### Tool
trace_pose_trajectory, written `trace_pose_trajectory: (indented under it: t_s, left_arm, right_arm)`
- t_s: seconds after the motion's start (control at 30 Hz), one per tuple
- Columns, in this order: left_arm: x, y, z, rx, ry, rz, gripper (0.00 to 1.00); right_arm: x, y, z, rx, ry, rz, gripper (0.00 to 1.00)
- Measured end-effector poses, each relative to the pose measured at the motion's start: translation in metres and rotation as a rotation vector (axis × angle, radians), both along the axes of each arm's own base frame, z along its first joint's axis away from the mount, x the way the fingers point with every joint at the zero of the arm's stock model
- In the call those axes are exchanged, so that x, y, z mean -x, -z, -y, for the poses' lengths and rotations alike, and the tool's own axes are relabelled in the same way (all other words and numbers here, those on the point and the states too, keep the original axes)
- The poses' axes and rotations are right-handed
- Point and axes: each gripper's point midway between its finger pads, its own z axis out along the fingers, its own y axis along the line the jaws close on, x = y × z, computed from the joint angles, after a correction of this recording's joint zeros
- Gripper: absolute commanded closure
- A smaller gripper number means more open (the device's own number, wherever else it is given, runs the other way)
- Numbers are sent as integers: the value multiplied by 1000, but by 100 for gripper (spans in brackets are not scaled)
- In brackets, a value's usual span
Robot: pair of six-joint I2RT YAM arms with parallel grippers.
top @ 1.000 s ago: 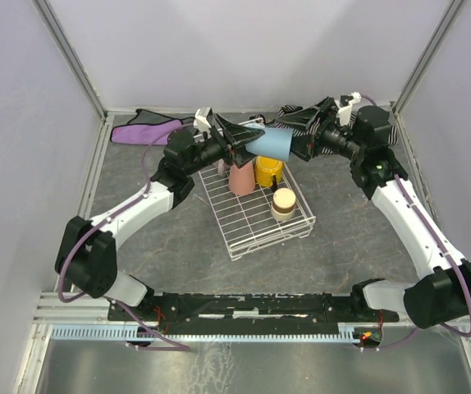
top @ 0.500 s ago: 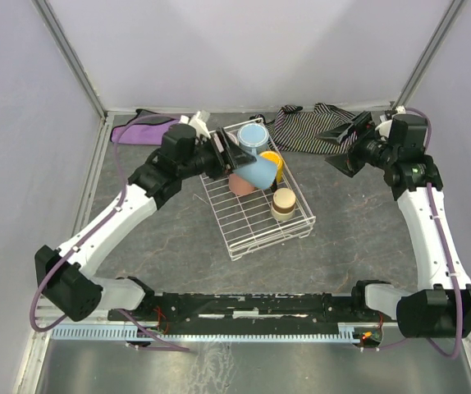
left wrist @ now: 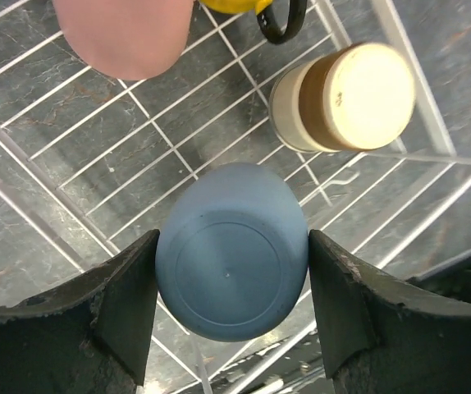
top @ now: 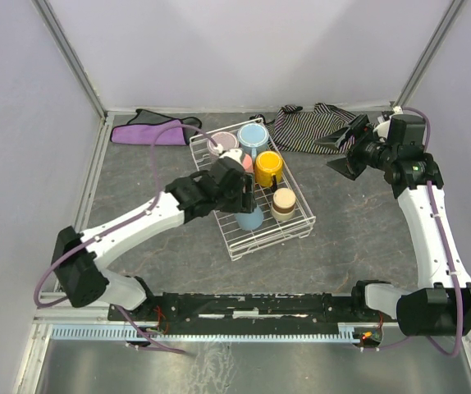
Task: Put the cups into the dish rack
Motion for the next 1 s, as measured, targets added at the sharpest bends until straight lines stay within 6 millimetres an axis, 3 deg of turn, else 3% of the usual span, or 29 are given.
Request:
trace_pose_trajectory:
  t_s: [0.2,0.37,0.6,1.0]
  left_arm:
    - [3,30,10,-210,36,67,97]
    - [-1,33,8,-320,30,160,97]
    - [-17,24,13,-332,2,254,97]
    - [-26,53,35,-371,39,224,96]
  right_arm:
    - [1,2,0,9,-6,-2,11]
    - [2,3,0,14,-9,-6,12]
    - [0,5,1,21,-14,-12,12]
    - [-1,1,1,30,-19,0,12]
